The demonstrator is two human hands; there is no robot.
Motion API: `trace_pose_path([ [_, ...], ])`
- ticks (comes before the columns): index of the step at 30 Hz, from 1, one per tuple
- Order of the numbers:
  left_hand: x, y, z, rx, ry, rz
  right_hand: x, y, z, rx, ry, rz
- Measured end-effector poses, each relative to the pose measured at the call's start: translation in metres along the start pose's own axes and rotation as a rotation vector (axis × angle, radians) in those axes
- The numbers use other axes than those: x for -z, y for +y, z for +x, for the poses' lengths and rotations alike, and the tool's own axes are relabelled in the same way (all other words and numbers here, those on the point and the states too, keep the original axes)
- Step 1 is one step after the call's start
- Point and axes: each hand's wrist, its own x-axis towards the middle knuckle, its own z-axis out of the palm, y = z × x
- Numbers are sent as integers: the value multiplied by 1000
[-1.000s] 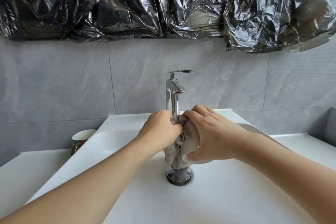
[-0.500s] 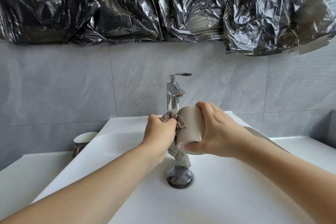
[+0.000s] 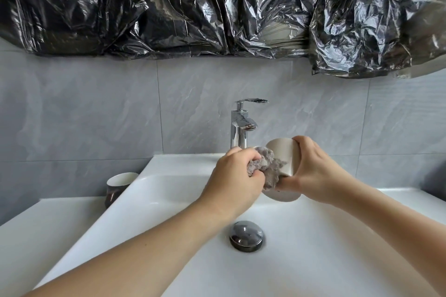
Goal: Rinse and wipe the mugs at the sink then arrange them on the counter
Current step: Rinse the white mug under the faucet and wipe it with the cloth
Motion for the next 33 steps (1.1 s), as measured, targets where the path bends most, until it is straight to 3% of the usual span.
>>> trace_pose_path([
  [5,1,-5,4,-228,-121,64,3,-1,-5,95,-123,-89],
  [12,3,-16,10,-11,-96,172,1,-11,-11,340,-170,-336],
  [16,11,-10,12,171,-242,-132,1,-9,-11,399,-149,-314],
  [21,17,-7,16,225,-341,-478,2,-3,-12,480,-98,-239],
  [26,26,-8,19,210,-324,-599,3,1,-9,460,-96,-81],
  [30,37,-9,21,257,-306,-731,3,10,-3,334,-154,198],
  [33,40,-10,20,306,-316,-830,2,7,-3,312,-225,275],
])
